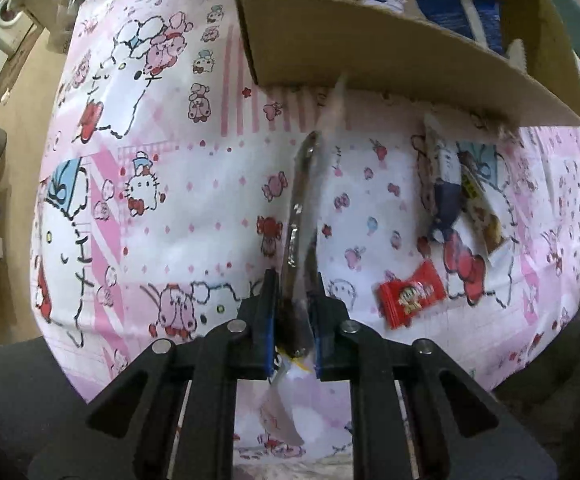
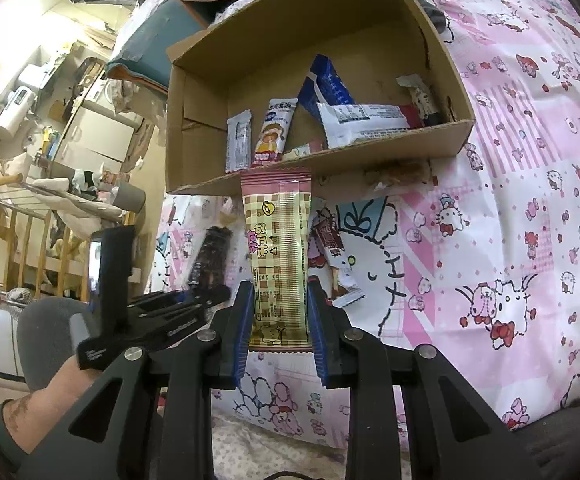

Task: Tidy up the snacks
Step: 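Lift both snacks and carry them over the box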

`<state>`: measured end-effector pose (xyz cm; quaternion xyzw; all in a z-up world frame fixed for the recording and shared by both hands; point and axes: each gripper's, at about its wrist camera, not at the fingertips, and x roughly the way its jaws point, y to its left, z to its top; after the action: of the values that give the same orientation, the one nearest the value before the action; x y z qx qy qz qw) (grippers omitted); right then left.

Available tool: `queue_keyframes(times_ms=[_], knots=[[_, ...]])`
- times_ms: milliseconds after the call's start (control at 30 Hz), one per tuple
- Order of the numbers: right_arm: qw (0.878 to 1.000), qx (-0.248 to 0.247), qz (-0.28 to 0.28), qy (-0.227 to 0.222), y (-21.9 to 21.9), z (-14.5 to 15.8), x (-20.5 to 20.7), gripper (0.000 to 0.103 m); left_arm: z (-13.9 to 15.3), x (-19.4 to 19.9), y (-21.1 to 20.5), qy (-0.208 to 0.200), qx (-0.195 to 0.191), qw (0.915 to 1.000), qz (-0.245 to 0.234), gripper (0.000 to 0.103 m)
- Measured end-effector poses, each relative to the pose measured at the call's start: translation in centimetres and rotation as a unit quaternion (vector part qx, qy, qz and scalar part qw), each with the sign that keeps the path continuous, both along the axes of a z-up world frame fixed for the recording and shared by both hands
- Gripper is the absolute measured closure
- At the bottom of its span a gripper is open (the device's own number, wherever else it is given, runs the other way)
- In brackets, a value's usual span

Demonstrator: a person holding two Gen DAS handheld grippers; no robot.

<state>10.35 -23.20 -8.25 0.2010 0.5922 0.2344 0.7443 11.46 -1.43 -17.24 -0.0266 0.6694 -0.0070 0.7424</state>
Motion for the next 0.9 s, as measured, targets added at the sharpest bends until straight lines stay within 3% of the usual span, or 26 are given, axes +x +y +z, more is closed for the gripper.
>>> queue_keyframes(times_ms=[233,367,467,533,667,900], knots=[[1.000,0.019,-0.008,-0.012,-0.5,0.8,-0.1,0.075,5.5,-3.0,1.4,-0.041,-0.034,0.9982,0.027,0.092],[0.999,0.014,0.006,-0.044,0.4,1.9,-0.4,0.075,9.6,-5.2,1.4,-0.087,-0.041,0.9950,0.023,0.092],[0.997,0.024,0.007,-0.066,0.7,2.8,-0.4,0.075,12.5,-4.4,2.2,-0.128,-0.048,0.9904,0.023,0.092],[0.996,0.030,-0.004,-0.084,0.3,3.6,-0.3,0.075,15.7,-4.1,1.9,-0.184,-0.041,0.9821,0.008,0.092],[0.993,0.037,-0.026,-0.114,-0.7,4.9,0.3,0.075,19.8,-1.6,1.5,-0.243,-0.038,0.9692,-0.006,0.092],[0.988,0.046,-0.057,-0.134,-2.0,7.0,3.7,0.075,21.7,4.5,0.4,-0.265,-0.051,0.9628,-0.019,0.092]])
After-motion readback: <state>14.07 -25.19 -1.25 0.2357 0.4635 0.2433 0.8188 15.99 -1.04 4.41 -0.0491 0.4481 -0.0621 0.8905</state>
